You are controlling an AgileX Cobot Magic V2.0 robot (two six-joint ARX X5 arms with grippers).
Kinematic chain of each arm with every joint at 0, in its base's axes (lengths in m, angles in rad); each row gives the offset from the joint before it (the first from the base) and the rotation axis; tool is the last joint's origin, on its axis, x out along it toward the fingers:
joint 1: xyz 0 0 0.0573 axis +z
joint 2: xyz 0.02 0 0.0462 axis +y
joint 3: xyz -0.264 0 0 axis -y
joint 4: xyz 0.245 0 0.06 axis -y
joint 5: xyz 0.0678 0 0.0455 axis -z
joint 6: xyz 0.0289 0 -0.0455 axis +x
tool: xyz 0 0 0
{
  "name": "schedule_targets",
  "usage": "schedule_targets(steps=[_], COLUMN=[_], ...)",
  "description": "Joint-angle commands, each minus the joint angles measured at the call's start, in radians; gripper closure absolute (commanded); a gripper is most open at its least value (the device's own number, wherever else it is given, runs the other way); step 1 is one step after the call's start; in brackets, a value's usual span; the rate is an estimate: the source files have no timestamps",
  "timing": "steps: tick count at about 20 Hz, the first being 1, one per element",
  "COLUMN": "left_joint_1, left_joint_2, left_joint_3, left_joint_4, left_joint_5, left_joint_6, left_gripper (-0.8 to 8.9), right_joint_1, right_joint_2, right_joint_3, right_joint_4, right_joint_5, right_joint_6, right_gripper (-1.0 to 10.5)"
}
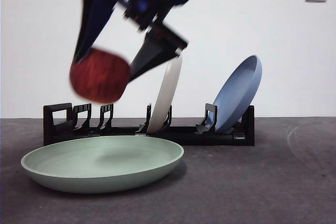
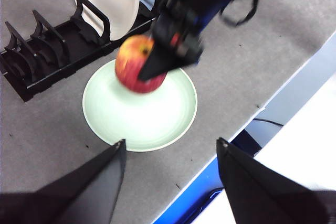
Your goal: Take the green plate from the plate rack,put the plate on the table,take the apple from the table,put the apple in the plate
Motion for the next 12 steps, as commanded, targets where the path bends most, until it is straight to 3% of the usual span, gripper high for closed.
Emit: schedule_targets(steps=[1,8,12], left_joint_1=[-0.002,-0.002,-0.002], left_joint_2=[-0.002,-0.002,-0.002], left_joint_3=[0.001,0.001,0.001], left_joint_4=[0.020,0.019,0.019], left_joint_5=[0.001,0.001,0.000], left_joint_6=[-0.007,-0.008,-0.007], left_gripper=[5.22,5.22,5.22], right_joint_1=[0.015,0.016,0.016], right_joint_2=[0.065,0.207,0.211], right_joint_3=[-0.003,-0.003,-0.003], right_joint_4=[0.029,0.026,0.026], right_joint_5=[0.050,0.133,0.124], right_joint_6=[0.011,0.025,0.027], right_gripper=[9.6,9.6,6.1])
